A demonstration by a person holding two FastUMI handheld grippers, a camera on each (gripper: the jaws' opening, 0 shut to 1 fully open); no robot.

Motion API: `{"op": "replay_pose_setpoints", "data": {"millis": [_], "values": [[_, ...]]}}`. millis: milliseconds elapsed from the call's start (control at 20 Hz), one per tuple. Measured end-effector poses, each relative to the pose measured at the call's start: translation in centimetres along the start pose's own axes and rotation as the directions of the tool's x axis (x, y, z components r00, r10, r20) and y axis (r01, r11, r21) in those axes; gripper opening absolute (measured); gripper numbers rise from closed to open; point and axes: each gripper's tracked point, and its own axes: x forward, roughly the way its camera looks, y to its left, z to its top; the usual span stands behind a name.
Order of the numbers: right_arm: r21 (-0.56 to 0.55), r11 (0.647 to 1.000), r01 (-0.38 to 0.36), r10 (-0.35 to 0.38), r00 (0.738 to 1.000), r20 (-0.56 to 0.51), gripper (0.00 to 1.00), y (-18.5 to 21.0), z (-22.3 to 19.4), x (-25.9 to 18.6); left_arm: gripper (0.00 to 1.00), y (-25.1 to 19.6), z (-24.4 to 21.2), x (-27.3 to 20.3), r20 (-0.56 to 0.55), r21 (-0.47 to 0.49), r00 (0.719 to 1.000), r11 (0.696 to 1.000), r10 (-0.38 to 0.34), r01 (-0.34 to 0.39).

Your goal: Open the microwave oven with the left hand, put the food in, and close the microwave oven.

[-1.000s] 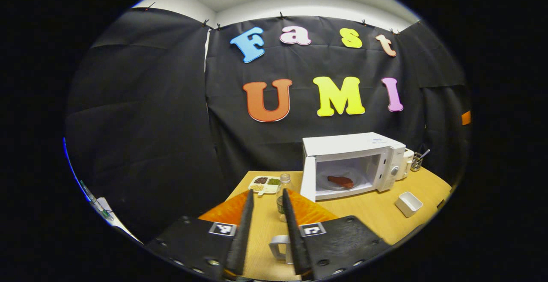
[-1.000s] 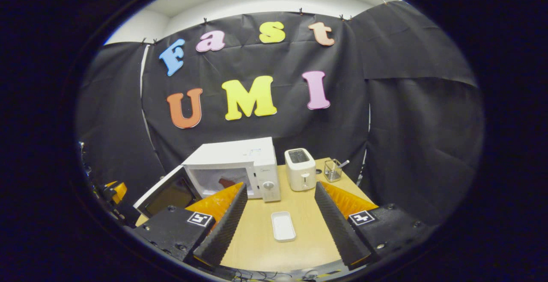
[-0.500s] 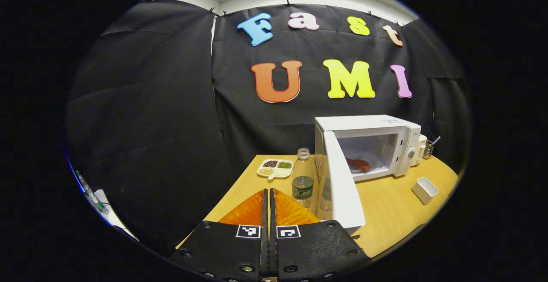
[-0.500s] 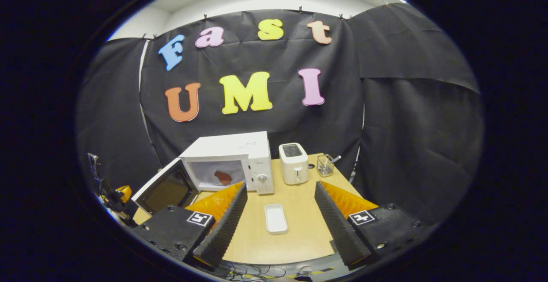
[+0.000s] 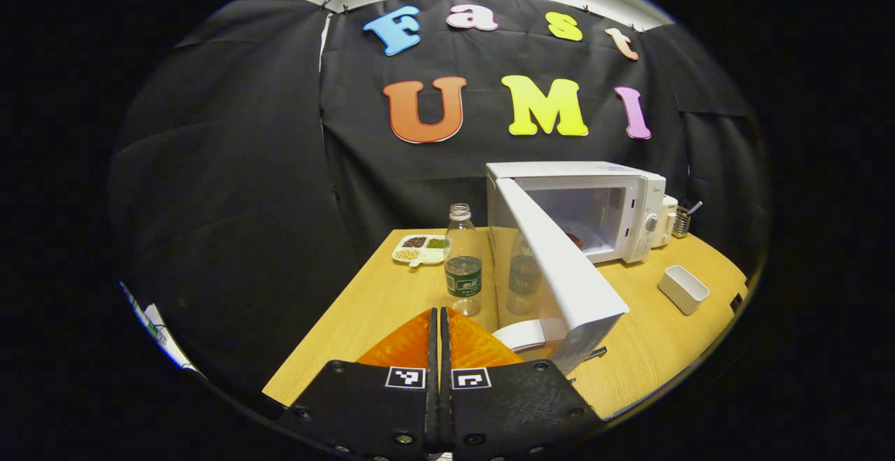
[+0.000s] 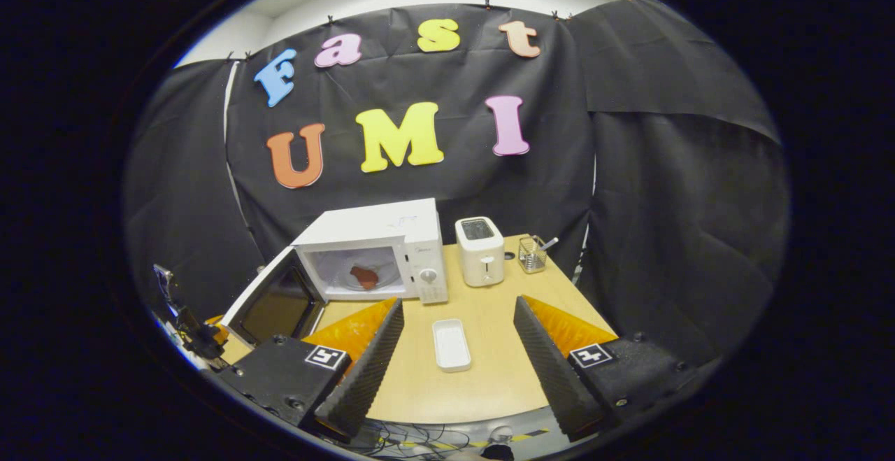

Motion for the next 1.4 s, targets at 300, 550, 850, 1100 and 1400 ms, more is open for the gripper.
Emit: {"op": "replay_pose_setpoints", "data": {"millis": [300, 550, 850, 1100, 1400], "values": [[-0.001, 1.0, -0.002, 0.002, 1.0, -0.027, 1.0, -1.3, -0.9, 0.6, 0.0, -6.7, 0.0, -0.6, -0.007, 0.018, 0.991, 0.991, -0.133, 0.133], [0.013, 1.0, 0.009, -0.009, 0.999, -0.05, 1.0, -3.9, -1.4, 1.8, 0.0, -12.6, 0.6, -0.3, -0.019, 0.041, 0.975, 0.974, -0.222, 0.223], [0.025, 1.0, 0.0, 0.003, 0.995, -0.102, 1.0, -7.2, -2.1, 3.9, 0.0, -19.0, 1.7, 2.6, -0.026, 0.027, 0.967, 0.967, -0.252, 0.253], [0.024, 0.999, -0.022, 0.025, 0.99, -0.136, 1.0, -10.8, -2.0, 7.0, 0.0, -23.9, 3.1, 6.2, -0.025, 0.027, 0.966, 0.966, -0.257, 0.258], [0.005, 0.997, -0.079, 0.079, 0.982, -0.169, 1.0, -14.1, -1.6, 11.2, 0.0, -28.2, 4.1, 10.3, -0.022, 0.022, 0.975, 0.974, -0.223, 0.223]]}}
